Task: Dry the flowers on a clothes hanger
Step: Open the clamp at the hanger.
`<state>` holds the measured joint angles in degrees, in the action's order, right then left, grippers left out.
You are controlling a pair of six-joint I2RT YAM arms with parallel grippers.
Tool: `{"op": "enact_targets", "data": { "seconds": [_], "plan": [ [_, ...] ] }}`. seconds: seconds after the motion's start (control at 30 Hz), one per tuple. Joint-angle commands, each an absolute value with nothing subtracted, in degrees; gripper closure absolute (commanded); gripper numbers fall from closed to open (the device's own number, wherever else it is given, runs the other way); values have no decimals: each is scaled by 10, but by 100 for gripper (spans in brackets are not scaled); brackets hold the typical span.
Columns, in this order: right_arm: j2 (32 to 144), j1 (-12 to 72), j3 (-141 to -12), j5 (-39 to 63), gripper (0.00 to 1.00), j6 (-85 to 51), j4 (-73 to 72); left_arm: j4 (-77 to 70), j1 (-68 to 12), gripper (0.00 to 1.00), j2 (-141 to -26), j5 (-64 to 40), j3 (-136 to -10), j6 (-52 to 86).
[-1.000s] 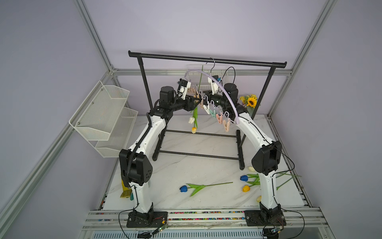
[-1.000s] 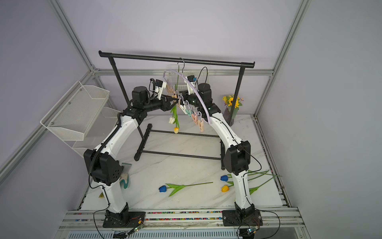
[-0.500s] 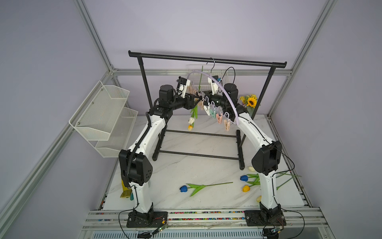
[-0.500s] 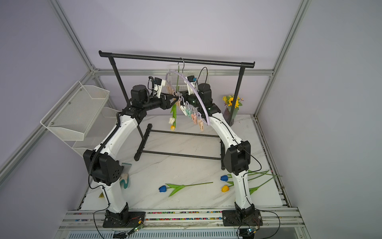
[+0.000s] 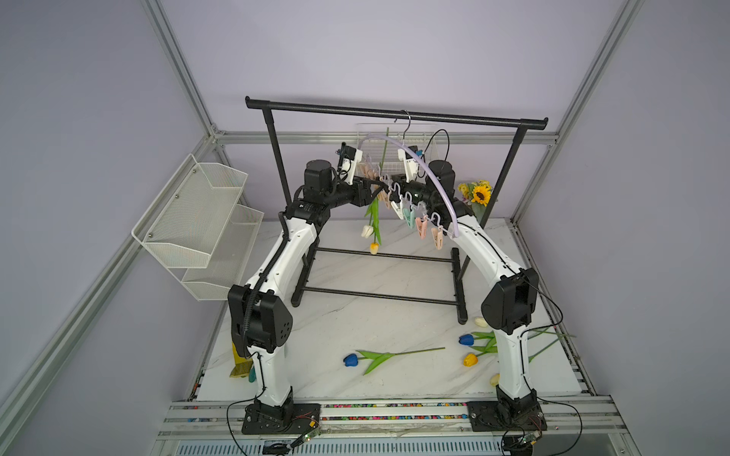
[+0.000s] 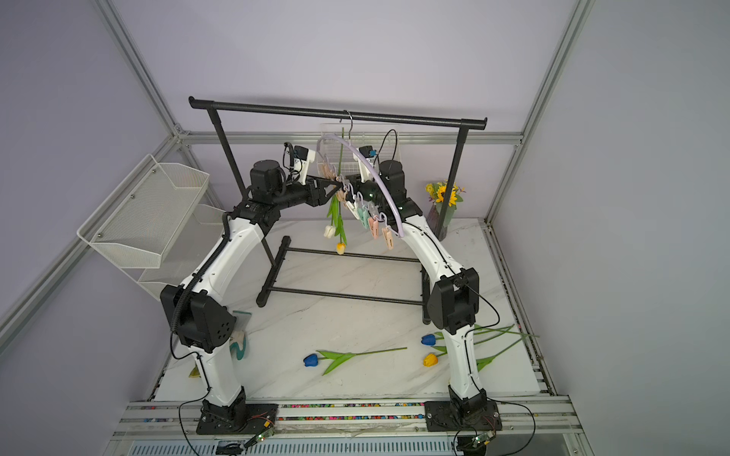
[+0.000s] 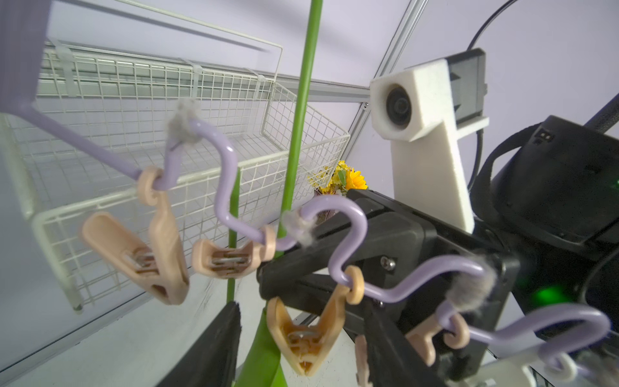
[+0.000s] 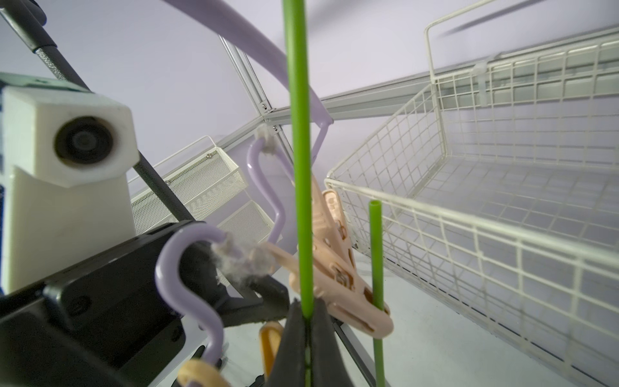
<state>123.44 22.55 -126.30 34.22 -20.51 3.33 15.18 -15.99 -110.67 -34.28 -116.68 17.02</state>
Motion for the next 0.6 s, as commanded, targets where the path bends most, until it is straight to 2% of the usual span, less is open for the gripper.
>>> {"op": "enact_targets", "data": {
  "seconds": [0.0,0.57],
  "plan": [
    [1217,223,-1260,349,100,-209,20,153,-165,41,-1112,-347,-1192,178],
    [1217,221,-1258,354,100,-211,20,158,-167,58,-1116,-357,-1204,171]
  ]
}}
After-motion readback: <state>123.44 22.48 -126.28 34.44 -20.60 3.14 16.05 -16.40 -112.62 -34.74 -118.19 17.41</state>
